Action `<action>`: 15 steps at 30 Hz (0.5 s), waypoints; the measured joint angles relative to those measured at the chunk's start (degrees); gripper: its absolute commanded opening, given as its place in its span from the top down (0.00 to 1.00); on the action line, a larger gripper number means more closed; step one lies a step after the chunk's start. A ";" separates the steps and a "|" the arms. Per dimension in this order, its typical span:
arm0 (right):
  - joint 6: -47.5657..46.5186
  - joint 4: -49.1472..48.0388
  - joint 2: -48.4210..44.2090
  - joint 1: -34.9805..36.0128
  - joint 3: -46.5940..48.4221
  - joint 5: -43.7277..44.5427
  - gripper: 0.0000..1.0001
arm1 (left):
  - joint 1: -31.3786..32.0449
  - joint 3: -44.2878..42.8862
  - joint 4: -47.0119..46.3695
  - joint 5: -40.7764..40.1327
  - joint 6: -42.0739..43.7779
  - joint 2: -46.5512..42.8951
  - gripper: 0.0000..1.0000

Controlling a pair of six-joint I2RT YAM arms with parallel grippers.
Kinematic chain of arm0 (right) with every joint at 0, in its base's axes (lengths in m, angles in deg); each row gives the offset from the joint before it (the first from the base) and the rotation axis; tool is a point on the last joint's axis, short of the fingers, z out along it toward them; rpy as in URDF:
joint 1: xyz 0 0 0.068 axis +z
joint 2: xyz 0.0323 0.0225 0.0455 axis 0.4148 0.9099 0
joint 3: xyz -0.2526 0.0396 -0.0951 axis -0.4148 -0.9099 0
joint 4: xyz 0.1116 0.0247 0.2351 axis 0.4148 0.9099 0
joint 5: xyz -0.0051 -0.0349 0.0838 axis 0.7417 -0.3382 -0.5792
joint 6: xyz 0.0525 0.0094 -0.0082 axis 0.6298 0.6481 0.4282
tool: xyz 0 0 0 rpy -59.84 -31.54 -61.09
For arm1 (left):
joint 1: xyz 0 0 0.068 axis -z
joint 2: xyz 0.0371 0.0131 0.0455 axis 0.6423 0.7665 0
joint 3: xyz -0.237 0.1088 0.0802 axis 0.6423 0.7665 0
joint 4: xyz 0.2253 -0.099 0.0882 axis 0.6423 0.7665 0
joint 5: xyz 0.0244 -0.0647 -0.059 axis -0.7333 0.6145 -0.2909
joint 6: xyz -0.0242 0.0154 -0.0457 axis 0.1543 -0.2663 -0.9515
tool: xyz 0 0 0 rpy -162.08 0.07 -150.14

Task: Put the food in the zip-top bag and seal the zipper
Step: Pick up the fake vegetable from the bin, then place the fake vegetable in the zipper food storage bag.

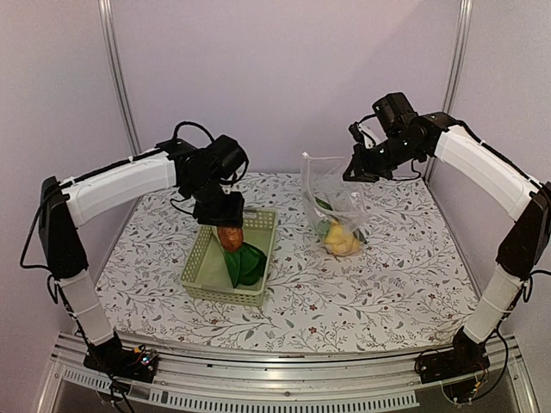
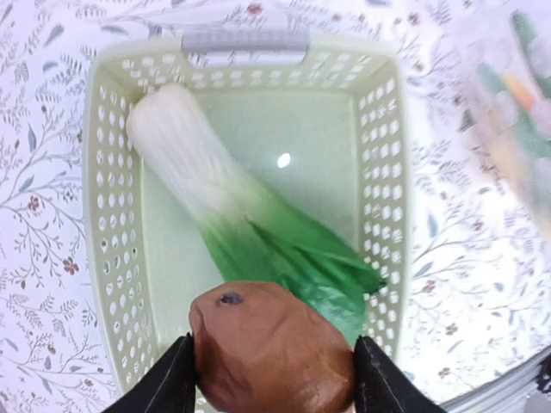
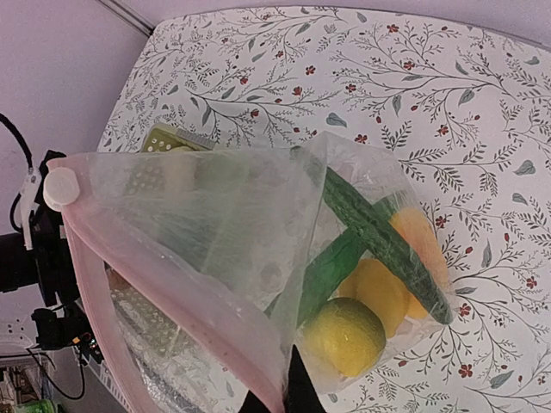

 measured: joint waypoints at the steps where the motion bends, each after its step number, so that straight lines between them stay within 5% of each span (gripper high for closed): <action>1: 0.00 0.00 -0.04 0.00 0.00 0.00 1.00 | 0.00 -2.10 0.09 -0.07 0.24 -0.17 0.64; 7: 0.02 -0.02 -0.26 0.00 0.00 -0.02 1.00 | 0.20 -12.15 -2.91 2.10 2.38 -1.86 0.70; 15: 0.02 -0.02 -0.26 0.04 0.00 -0.02 1.00 | 4.07 -13.18 -22.73 8.72 8.35 -7.13 0.70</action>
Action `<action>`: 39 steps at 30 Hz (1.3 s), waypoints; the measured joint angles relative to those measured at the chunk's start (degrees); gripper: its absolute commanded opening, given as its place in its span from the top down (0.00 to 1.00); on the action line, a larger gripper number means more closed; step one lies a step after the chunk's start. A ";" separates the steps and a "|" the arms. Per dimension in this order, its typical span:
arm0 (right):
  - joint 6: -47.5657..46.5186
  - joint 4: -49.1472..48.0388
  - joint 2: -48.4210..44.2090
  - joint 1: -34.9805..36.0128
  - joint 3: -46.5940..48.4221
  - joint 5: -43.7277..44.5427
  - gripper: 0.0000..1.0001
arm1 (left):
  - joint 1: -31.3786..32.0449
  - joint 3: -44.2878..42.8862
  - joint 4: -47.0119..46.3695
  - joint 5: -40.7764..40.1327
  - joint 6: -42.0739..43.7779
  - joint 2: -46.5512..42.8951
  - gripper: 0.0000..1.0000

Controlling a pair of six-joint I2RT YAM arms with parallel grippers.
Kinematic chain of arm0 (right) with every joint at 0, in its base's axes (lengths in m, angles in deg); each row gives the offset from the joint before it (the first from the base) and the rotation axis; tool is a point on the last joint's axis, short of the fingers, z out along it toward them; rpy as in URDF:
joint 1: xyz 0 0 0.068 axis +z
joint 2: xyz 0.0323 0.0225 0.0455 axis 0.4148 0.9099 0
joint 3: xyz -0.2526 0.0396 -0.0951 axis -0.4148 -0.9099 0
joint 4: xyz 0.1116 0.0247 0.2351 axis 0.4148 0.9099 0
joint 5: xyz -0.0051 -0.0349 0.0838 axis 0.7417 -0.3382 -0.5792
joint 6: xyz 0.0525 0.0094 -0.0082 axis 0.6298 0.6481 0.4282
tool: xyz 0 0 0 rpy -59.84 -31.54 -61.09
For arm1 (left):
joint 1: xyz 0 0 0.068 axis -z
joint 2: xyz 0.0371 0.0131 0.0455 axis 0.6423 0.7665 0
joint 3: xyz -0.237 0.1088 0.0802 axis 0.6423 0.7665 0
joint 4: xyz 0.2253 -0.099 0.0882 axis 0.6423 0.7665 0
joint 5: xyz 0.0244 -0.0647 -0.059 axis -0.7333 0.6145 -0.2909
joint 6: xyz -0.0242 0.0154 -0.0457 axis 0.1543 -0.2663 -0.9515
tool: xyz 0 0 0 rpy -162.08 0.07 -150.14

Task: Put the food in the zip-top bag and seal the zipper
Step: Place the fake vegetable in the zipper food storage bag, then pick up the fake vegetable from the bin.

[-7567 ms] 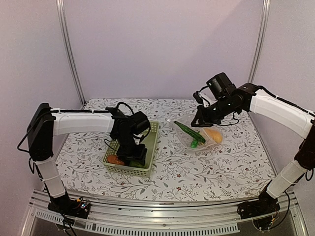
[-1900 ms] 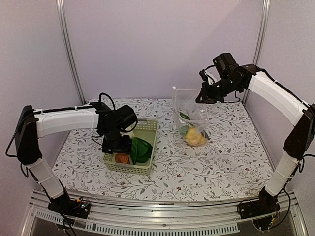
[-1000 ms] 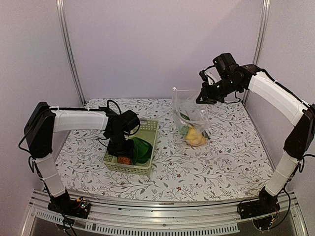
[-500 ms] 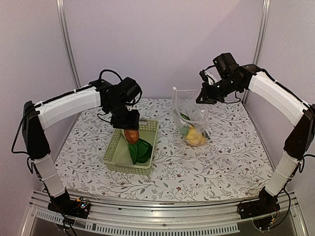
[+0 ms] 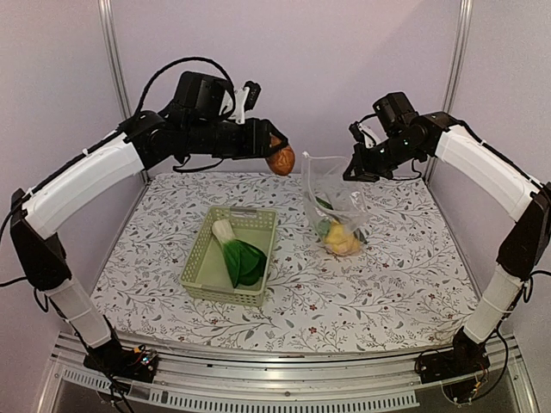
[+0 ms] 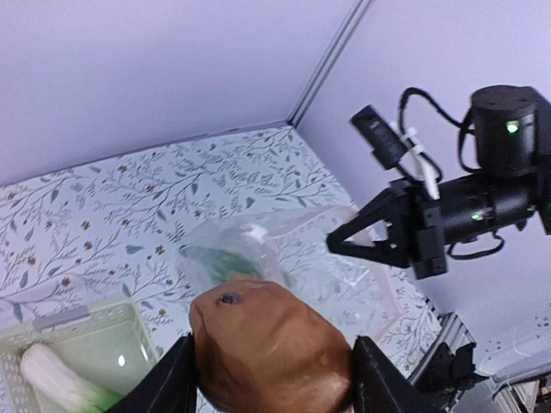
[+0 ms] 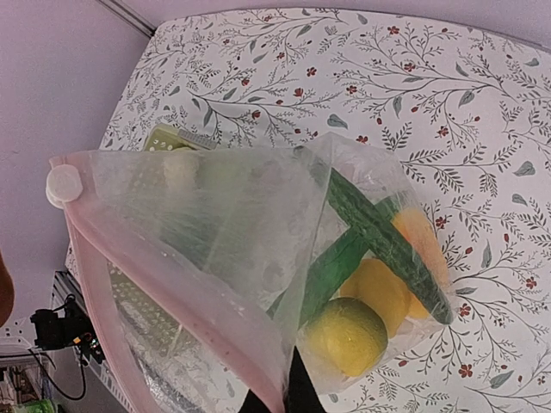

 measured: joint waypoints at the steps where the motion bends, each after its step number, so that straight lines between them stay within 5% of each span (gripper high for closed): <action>1: 0.02 0.00 0.00 0.13 0.00 0.00 1.00 | 0.98 -0.02 -3.54 1.09 0.92 -0.26 0.69; 8: 0.63 0.00 0.00 1.01 0.00 -0.02 1.00 | 4.52 -7.39 -15.80 6.01 4.20 5.62 0.69; 15: 1.16 0.76 -0.02 1.27 1.51 0.00 1.00 | 5.99 -9.11 -16.06 4.35 6.58 12.07 0.30; 21: 1.33 1.97 -0.09 1.31 4.04 -0.39 1.00 | 6.29 -8.70 -14.49 1.55 7.43 13.84 0.17; 31: 1.77 3.43 -0.07 0.48 5.18 -2.38 1.00 | 5.79 -5.66 -13.09 -10.12 7.93 8.70 0.26; 34: 1.79 3.41 -0.07 0.33 5.27 -2.43 1.00 | 4.42 0.37 -8.28 -15.45 2.03 3.85 0.35; 39: 1.86 3.02 -0.35 0.33 4.57 -2.40 1.00 | -4.44 10.78 -0.11 -16.70 -12.61 1.18 0.36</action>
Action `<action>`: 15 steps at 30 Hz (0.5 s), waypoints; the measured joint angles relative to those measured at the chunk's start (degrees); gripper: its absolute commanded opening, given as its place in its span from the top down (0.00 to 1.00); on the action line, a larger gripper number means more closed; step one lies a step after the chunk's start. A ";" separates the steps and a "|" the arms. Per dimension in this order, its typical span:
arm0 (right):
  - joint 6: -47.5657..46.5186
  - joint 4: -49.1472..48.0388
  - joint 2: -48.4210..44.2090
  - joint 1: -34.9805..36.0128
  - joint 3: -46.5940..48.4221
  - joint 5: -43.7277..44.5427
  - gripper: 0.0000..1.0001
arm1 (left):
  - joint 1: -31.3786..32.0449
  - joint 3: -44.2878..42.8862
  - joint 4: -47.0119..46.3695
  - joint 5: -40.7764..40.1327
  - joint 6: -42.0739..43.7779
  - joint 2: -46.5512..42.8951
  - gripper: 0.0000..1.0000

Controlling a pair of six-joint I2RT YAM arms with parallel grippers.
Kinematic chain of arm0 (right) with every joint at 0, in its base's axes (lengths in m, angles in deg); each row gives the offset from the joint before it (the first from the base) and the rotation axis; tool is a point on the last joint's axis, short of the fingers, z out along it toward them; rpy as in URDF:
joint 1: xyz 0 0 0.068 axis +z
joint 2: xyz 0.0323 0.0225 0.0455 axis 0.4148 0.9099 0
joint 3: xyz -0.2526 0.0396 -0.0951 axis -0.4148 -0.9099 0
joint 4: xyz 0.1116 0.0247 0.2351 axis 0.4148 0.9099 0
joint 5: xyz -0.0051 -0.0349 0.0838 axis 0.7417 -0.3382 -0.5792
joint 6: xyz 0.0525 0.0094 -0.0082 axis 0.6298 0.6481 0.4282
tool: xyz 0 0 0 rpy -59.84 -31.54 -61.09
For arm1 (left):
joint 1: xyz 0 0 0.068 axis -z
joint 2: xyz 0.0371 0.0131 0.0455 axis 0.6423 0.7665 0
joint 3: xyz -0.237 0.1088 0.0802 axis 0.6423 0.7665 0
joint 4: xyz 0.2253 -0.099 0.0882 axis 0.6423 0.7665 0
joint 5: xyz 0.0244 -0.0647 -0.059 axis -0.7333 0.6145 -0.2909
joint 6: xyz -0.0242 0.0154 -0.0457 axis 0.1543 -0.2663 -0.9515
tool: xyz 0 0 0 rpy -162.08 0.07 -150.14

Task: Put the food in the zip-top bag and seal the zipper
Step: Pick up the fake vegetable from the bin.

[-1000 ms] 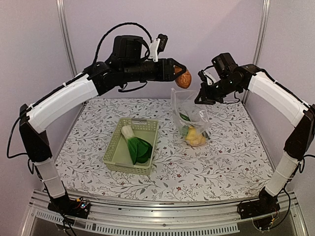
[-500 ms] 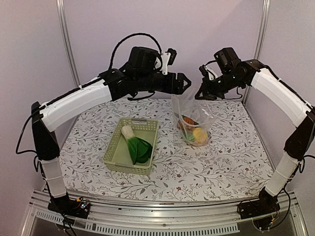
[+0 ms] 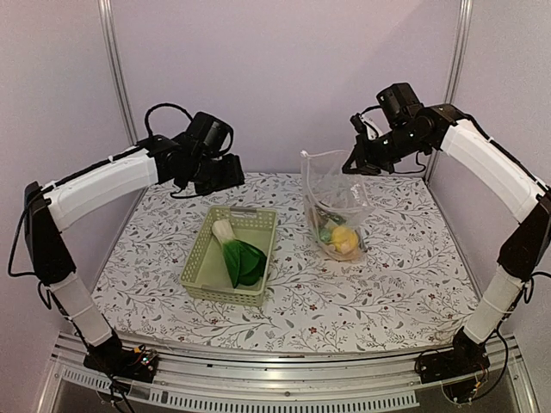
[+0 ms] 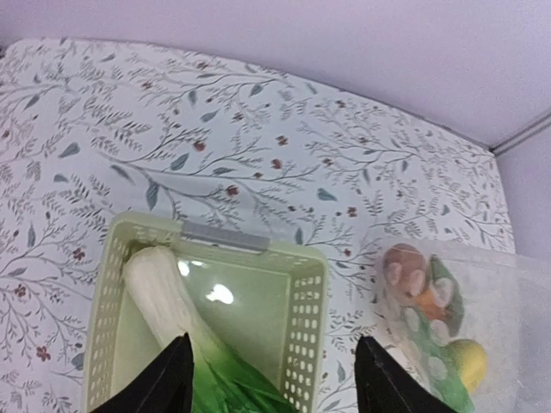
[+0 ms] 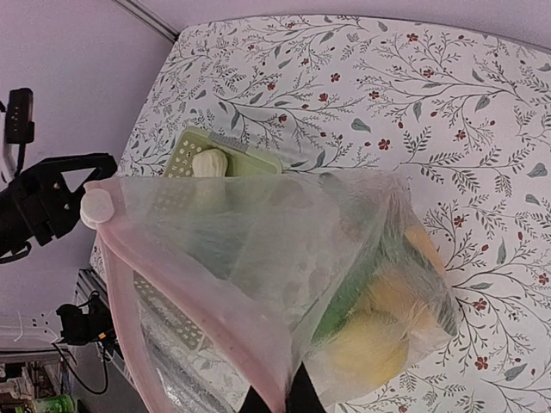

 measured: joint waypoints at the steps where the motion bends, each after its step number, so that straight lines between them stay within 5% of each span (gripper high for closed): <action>1: 0.07 -0.09 -0.13 0.00 -0.39 0.00 1.00 | -1.92 2.69 1.14 -0.02 -2.82 0.17 0.34; 7: 0.35 -1.01 -0.76 -0.02 -1.68 -0.17 1.00 | -4.39 7.52 4.42 0.13 -14.32 4.33 0.26; 15: 0.52 -1.07 -0.87 -0.02 -1.73 -0.17 1.00 | -6.16 6.23 4.46 2.47 -22.03 12.68 0.29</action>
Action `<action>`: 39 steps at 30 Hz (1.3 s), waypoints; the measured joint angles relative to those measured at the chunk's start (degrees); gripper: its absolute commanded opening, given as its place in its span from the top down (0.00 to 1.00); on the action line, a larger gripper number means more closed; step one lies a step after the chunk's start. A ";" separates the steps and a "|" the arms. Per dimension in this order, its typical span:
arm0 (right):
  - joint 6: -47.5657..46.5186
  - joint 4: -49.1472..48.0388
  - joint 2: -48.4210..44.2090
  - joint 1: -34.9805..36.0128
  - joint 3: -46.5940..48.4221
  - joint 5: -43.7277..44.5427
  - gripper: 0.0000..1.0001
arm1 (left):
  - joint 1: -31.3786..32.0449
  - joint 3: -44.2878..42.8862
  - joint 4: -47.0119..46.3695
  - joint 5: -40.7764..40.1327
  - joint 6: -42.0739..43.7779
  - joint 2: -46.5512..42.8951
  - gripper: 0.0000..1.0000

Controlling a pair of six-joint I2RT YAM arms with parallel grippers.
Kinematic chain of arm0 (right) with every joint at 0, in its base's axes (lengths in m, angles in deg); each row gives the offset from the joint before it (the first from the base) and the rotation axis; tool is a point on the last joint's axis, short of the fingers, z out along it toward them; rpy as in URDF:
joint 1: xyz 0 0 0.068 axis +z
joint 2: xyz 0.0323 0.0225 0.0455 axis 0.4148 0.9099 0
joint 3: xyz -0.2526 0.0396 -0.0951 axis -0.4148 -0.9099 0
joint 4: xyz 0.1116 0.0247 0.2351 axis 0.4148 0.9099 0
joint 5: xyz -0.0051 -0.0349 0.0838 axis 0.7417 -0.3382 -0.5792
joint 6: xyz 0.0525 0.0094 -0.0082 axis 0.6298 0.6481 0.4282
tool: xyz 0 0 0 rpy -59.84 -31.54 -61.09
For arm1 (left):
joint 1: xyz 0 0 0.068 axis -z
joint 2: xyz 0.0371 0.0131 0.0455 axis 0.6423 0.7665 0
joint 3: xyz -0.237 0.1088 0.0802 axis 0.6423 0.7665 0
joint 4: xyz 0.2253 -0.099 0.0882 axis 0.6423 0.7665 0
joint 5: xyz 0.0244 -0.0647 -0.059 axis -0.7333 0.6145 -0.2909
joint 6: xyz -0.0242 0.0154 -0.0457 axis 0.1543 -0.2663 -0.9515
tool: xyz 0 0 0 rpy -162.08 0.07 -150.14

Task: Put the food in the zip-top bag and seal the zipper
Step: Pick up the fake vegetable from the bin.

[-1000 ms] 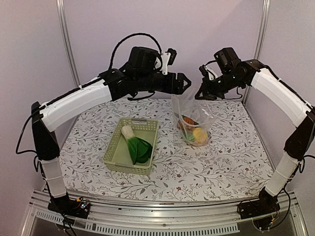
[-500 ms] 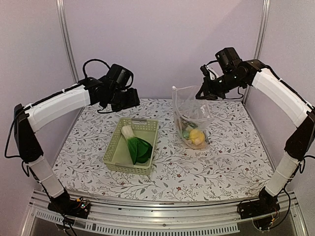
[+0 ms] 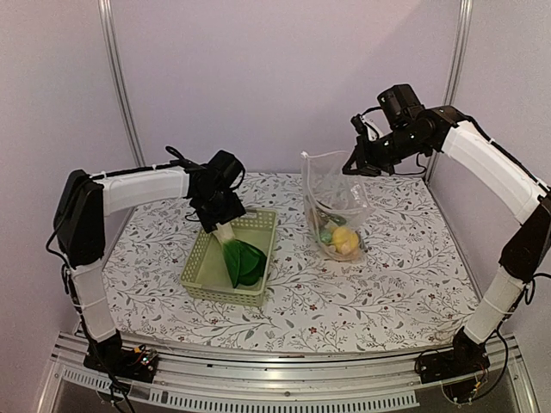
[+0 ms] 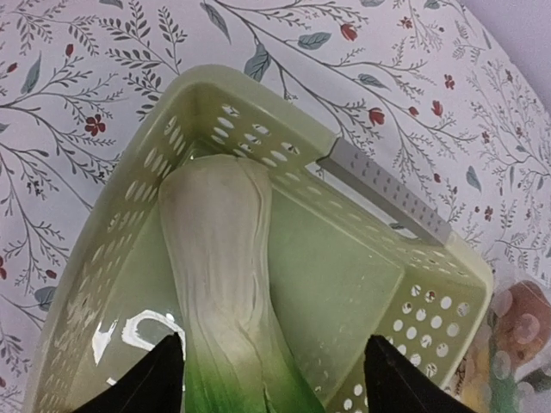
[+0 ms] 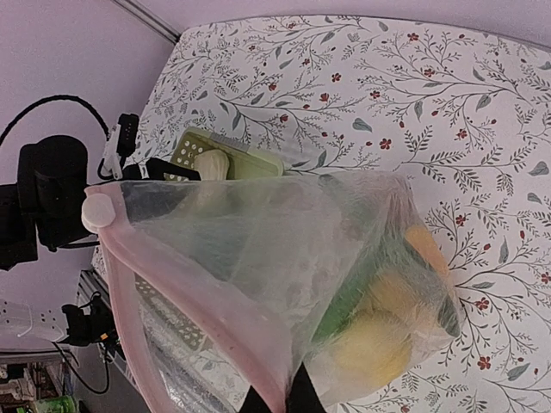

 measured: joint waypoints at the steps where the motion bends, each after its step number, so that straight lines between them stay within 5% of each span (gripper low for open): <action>1: 0.00 -0.07 -0.15 0.00 -0.22 0.00 1.00 | -0.11 0.00 0.02 0.26 0.35 0.46 0.29; 13: 0.17 -0.31 -2.58 0.00 -2.97 -0.02 0.99 | 0.94 6.58 0.90 5.44 4.66 -8.55 0.22; 20: 0.07 -1.29 -2.62 -0.02 -4.17 -0.87 0.99 | 1.03 5.55 -0.85 8.17 3.41 -2.14 0.27; 32: 0.17 -2.45 -2.73 -0.04 -5.11 -1.77 0.99 | 1.18 4.00 -1.62 10.27 4.70 4.28 0.83; 39: 0.55 -2.38 -4.31 -0.04 -5.25 -0.44 0.99 | 1.31 4.00 -3.74 12.57 12.94 -3.41 0.86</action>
